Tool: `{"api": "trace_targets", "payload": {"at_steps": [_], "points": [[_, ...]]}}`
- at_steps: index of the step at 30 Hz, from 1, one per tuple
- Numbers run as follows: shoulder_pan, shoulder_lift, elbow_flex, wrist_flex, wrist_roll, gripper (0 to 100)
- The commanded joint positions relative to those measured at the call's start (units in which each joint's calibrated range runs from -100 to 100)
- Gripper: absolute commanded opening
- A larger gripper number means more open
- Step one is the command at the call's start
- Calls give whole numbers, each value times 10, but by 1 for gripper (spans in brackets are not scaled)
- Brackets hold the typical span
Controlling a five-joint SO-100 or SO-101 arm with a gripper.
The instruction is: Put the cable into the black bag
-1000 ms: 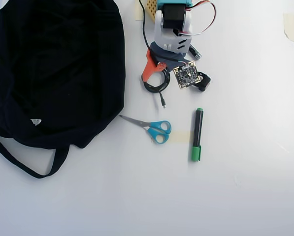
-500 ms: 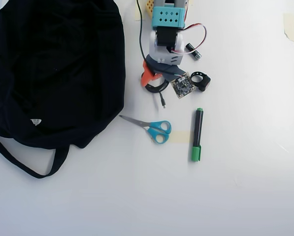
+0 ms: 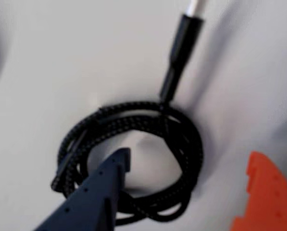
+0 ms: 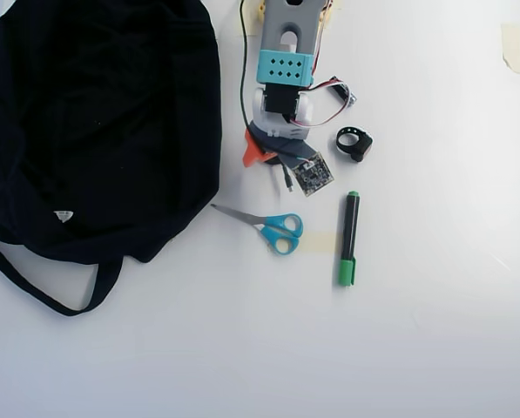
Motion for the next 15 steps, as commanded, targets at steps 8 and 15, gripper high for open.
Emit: {"api": "trace_targets", "payload": {"at_steps": [8,15], "points": [[-1,38,-23,1,2,32],[2,38,-23,1,2,31]]}}
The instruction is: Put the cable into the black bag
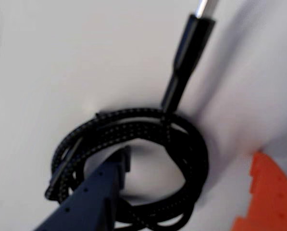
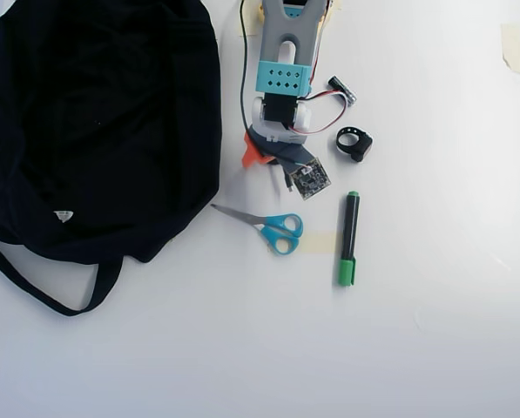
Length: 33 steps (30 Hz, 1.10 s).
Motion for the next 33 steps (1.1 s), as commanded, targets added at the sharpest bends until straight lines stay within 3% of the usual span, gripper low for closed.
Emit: {"api": "trace_targets", "payload": {"at_steps": [1,12,24,33], "points": [[-1,1,-11,1,2,30],[0,-4,-11,0,2,2],[-5,-14,-18,7,2,2],[-12,-57,-152,158,2,2]]}}
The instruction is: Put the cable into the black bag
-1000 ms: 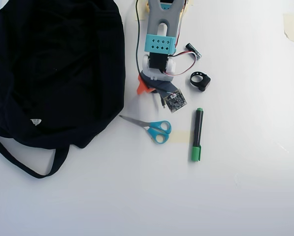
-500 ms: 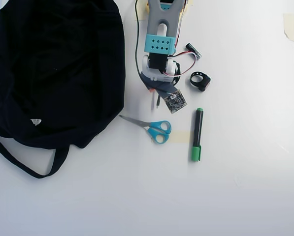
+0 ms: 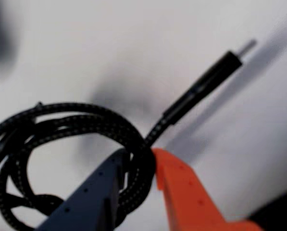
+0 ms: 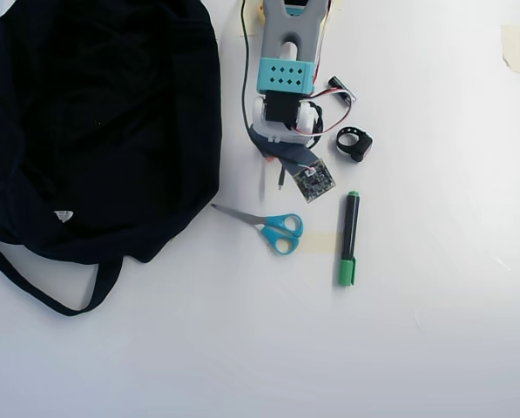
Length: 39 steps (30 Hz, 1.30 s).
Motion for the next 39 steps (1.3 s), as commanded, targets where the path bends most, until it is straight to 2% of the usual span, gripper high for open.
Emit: {"api": "trace_targets", "payload": {"at_steps": [1,7,10,27,39], "points": [[-5,-62,-61,58,2,2],[-7,-146,-61,116,-11,2],[-6,-186,-61,145,-43,2],[1,-307,-61,145,-263,2],[135,-322,-53,139,-260,2]]}}
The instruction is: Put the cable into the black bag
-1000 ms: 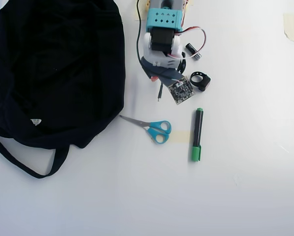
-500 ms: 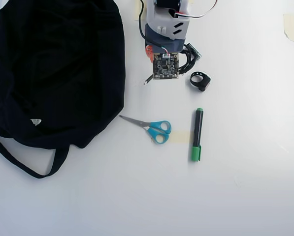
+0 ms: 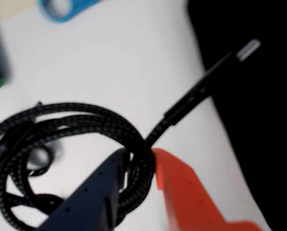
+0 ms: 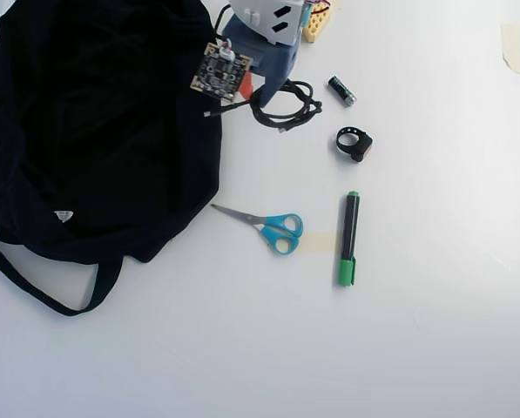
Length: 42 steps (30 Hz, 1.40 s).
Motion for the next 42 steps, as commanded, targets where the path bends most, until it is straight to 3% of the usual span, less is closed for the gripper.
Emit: {"api": "trace_targets", "payload": {"at_steps": [1,10,14,19,26,28,31,33,39,42], "points": [[58,-11,-20,-2,5,2],[198,-14,-22,-21,27,2],[266,-10,-14,-80,24,2],[348,15,27,-254,23,2],[454,288,22,-471,28,3],[463,321,22,-488,28,3],[465,308,26,-480,28,22],[463,306,21,-438,28,28],[388,-39,31,-179,21,28],[194,-130,32,-99,10,27]]}}
